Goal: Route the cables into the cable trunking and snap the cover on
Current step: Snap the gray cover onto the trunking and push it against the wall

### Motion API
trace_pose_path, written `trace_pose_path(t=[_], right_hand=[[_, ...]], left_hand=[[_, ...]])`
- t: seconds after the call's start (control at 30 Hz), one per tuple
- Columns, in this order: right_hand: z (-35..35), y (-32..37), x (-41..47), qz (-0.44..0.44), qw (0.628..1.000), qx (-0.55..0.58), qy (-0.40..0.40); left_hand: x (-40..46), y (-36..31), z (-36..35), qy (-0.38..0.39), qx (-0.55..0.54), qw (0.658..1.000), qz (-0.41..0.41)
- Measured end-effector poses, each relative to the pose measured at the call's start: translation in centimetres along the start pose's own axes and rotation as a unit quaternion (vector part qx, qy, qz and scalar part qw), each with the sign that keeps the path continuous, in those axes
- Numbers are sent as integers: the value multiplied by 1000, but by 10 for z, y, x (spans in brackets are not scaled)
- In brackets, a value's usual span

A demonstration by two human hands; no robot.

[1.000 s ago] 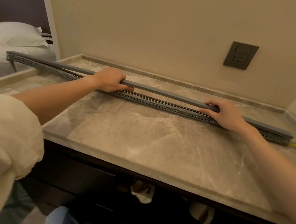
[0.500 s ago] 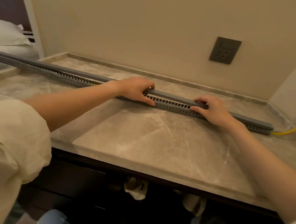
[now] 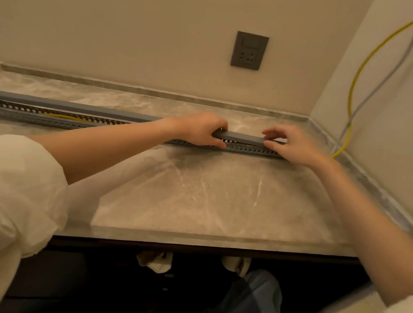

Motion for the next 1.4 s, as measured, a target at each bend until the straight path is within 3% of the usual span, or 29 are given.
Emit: trace_pose_path(t=[0.17,0.5,0.73,0.97,1.4], right_hand=[[26,-64,-35,-75,996,-3,-49],[47,-106,-32,-86,995,23,35],[54,-117,-25,-99,990,79,69],[62,-110,-12,-100,987,39,120],[57,-114,-14,-91,991,37,85]], left_hand=[[24,-20,-2,3,-6,1000,-15],[81,-77,-6,-19,11,999,-34],[99,-99,-18,-89,32,992,-78],[97,-97,-23,-129,35,987,-93],[97,-100,-32,-168,71,982,-52]])
Point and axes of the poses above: each hand's wrist, its own x-axis towards the middle knuckle, its own z-axis out of the back of the hand, y = z × x, the point moved 4 cm from there along x, towards the middle knuckle, and after that the axes turned 14 degrees about y, right-handed, at the moved point
